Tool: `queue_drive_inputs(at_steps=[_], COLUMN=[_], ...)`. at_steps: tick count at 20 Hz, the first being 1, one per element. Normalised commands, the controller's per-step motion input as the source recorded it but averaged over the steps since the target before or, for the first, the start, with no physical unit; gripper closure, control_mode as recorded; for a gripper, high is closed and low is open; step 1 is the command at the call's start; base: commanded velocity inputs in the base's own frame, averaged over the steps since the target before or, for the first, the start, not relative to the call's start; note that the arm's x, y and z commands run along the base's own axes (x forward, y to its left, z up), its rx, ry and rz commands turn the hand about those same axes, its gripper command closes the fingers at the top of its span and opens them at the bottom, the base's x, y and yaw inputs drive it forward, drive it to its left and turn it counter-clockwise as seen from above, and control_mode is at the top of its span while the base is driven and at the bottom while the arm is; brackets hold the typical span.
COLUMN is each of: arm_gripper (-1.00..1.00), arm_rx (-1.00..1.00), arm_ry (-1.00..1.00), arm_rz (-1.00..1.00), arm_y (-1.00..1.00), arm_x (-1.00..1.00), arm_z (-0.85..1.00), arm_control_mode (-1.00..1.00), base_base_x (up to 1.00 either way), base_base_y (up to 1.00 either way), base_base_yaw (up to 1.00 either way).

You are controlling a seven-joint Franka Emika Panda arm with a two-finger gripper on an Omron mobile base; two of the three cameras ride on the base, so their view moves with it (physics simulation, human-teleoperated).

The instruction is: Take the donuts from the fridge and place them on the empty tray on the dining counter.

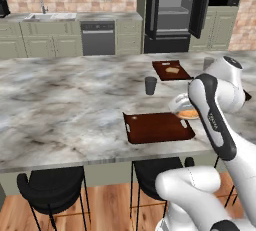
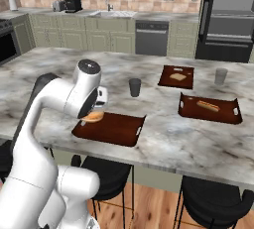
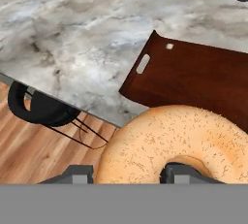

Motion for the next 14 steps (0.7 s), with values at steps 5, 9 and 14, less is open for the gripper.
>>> queue_drive_inputs(at_steps=[5, 9, 14], arm_gripper=[1.00, 1.00, 1.00], arm_rx=[0.01, -0.02, -0.05], arm_ry=[0.02, -0.03, -0.03], arm_rz=[0.00, 0.00, 0.00], arm_y=[0.26, 0.15, 0.01], arm_x=[0.33, 0.44, 0.43], arm_z=[-0.16, -0.40, -0.49], arm_control_mode=[-1.00, -1.00, -1.00], base_base_x=[0.00, 0.00, 0.00], base_base_y=[0.00, 0.00, 0.00], base_base_yaw=[0.00, 0.00, 0.00])
